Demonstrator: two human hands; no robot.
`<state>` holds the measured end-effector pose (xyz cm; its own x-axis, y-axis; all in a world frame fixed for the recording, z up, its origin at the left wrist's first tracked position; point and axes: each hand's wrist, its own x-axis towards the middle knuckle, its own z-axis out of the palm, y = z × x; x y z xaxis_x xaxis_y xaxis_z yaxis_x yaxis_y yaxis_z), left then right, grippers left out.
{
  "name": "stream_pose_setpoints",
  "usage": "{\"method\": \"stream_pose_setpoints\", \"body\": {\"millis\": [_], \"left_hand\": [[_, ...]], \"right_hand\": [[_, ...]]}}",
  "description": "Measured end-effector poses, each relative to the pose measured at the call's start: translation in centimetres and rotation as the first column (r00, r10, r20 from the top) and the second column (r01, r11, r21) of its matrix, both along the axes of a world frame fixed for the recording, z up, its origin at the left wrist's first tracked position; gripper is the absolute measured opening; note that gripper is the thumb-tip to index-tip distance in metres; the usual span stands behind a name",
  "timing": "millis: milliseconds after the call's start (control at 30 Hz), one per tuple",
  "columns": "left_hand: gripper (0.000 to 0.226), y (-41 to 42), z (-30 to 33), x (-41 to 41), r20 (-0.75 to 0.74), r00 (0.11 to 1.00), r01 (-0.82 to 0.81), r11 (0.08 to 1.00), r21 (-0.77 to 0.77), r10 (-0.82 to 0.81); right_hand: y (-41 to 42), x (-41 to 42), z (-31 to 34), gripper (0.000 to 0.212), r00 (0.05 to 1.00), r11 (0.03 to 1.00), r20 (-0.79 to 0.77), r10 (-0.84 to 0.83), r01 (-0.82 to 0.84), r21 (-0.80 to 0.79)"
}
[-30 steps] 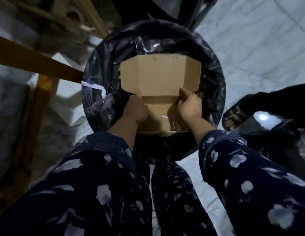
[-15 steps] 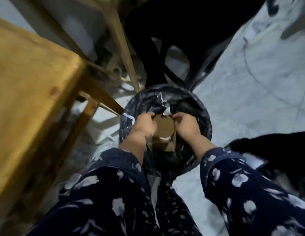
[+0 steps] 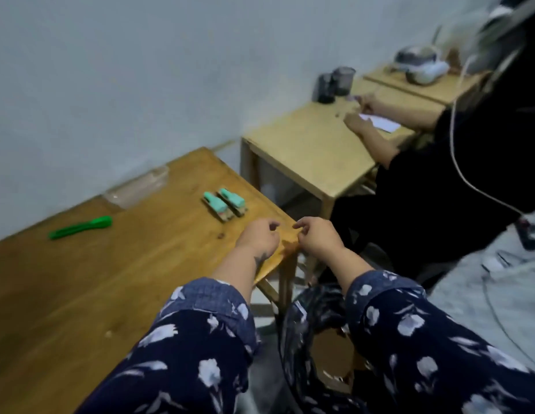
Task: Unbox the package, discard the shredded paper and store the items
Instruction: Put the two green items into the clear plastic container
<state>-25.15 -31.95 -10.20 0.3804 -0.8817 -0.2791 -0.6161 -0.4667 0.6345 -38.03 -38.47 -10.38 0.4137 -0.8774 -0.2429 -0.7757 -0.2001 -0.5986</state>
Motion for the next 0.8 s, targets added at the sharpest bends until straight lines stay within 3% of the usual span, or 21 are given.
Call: {"method": "stream_pose_setpoints", "body": {"millis": [267, 433, 700, 800], "left_hand": [[0.034, 5.9, 2.8, 14.8, 0.098, 0.962, -0.242, 0.963, -0.119, 0.254], [0.040, 8.9, 1.7, 21.0, 0.134, 0.902, -0.390, 0.908, -0.154, 0.410], [0.061, 8.4, -0.2, 27.4, 0.125, 0.739, -0.634, 0.746, -0.205, 0.662], [0.076, 7.4, -1.1, 29.9, 0.089, 0.671, -0.713, 0.673, -0.197, 0.736]], "right_hand": [[2.1, 13.5, 2.6, 0.033, 0.993, 0.991, -0.026, 0.113, -0.115, -0.065], [2.3, 17.0, 1.3, 0.062, 0.981, 0.989, -0.167, 0.096, -0.112, -0.093], [-0.3, 21.7, -1.5, 0.090, 0.937, 0.997, -0.345, 0.052, -0.071, -0.041], [-1.4, 23.9, -2.4, 0.086, 0.932, 0.997, -0.358, 0.048, -0.065, -0.038]]}}
